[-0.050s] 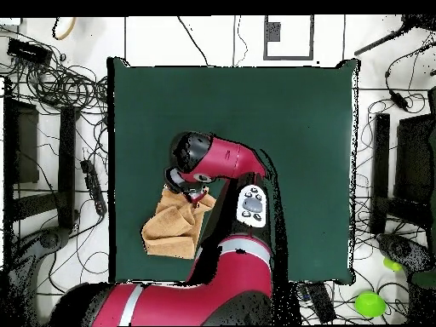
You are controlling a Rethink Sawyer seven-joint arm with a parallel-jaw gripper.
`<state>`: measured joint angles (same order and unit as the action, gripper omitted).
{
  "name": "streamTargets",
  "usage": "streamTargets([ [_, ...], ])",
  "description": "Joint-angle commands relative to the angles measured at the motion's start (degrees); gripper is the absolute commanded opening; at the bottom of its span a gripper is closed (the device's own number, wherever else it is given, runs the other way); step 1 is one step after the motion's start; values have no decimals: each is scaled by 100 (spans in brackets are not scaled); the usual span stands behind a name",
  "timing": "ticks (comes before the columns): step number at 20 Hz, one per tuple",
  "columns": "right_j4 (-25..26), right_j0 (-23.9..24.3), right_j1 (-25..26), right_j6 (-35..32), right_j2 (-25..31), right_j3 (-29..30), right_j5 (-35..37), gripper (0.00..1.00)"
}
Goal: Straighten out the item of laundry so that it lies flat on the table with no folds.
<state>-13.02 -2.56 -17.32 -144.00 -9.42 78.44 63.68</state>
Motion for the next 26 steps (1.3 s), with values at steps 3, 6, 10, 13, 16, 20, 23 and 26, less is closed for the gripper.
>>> streamTargets([
  [3, 334, -45, 239, 339, 769, 862, -673, 100],
  [6, 344, -32, 235, 275, 774, 959, -802, 100],
  [10, 365, 12, 255, 279, 864, 1059, -1029, 100],
  [13, 370, 91, 237, 394, 990, 1119, -1209, 100],
  [16, 413, 206, 258, 583, 1146, 1193, -1386, 100],
  [20, 444, 336, 275, 597, 1319, 1253, -1530, 100],
  [23, 485, 434, 289, 610, 1435, 1294, -1824, 100],
  [26, 536, 552, 293, 624, 1559, 1337, -2040, 100],
])
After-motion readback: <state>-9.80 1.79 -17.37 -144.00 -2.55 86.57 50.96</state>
